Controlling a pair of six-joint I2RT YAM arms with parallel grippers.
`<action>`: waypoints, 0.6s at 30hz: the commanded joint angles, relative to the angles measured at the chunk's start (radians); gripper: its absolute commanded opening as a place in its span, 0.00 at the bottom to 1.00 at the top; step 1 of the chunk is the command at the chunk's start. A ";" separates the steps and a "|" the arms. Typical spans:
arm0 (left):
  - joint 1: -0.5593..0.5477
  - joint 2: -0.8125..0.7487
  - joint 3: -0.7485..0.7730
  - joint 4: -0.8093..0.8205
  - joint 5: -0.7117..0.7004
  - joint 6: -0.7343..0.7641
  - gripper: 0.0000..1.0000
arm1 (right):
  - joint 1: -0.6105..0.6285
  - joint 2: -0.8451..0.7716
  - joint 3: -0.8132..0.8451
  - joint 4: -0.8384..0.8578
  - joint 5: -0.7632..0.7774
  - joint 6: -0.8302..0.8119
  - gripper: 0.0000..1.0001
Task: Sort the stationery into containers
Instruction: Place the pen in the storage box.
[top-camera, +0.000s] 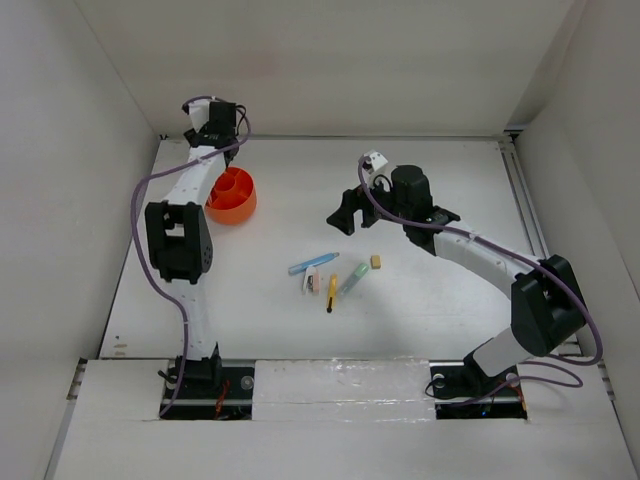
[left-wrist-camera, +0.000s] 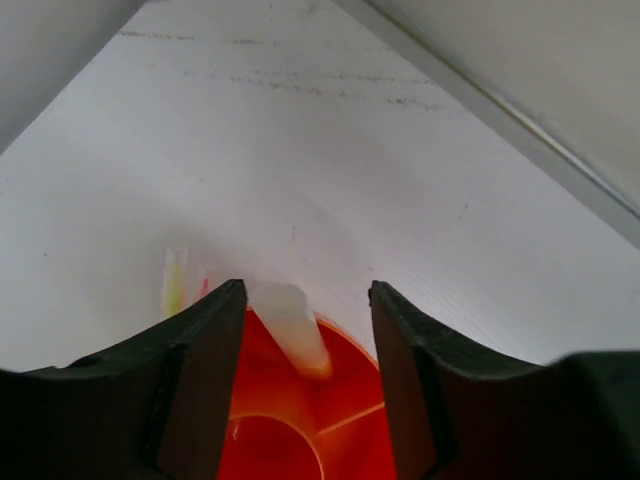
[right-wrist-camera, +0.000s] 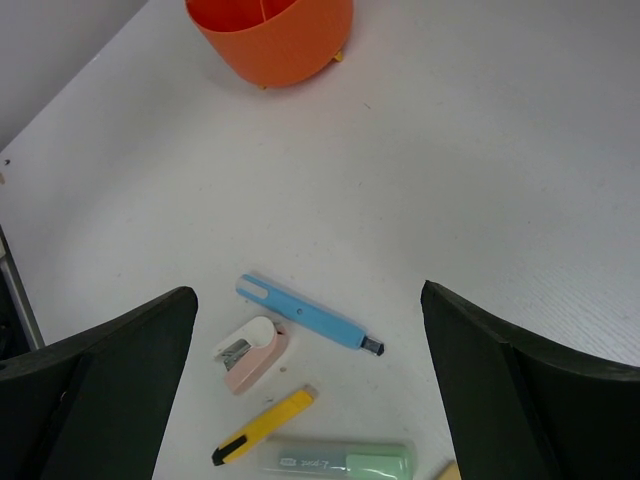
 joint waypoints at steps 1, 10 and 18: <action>-0.008 -0.172 0.003 0.022 0.028 0.002 0.51 | 0.007 -0.027 0.021 0.052 0.022 -0.017 1.00; -0.008 -0.355 0.022 0.011 0.163 0.022 1.00 | 0.071 0.014 0.116 -0.229 0.495 -0.007 1.00; -0.008 -0.487 0.000 -0.130 0.283 -0.069 1.00 | 0.191 -0.035 0.113 -0.473 0.969 0.297 1.00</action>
